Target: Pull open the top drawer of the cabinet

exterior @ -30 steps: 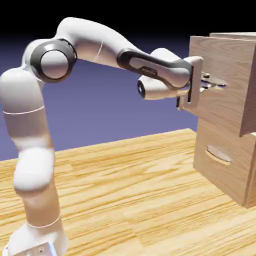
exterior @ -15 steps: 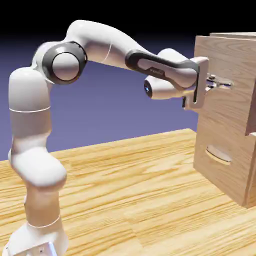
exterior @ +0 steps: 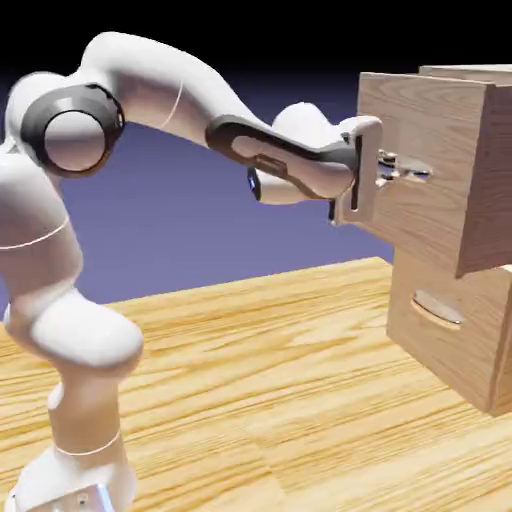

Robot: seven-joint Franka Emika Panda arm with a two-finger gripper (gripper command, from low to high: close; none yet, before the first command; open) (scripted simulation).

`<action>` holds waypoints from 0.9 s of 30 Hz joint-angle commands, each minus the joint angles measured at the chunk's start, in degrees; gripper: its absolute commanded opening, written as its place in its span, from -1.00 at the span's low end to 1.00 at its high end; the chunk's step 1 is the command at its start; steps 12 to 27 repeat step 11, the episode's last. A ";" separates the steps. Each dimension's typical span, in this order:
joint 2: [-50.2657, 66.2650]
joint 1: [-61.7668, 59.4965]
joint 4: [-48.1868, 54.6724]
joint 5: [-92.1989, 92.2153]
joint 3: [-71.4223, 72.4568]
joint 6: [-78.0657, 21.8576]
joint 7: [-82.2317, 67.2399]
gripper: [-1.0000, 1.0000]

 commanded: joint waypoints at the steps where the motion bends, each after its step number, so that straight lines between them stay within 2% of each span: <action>1: -2.08 -0.71 -2.03 0.79 0.84 -0.30 -1.29 -1.00; 7: -14.00 -5.47 -12.89 5.66 6.02 -0.40 -7.71 -1.00; 8: -14.00 -5.47 -12.89 5.66 6.02 -0.40 -7.71 1.00; 11: -18.15 -7.29 -16.17 7.63 7.73 0.32 -9.69 1.00; 27: -18.15 -7.29 -16.17 7.63 7.73 0.32 -9.69 1.00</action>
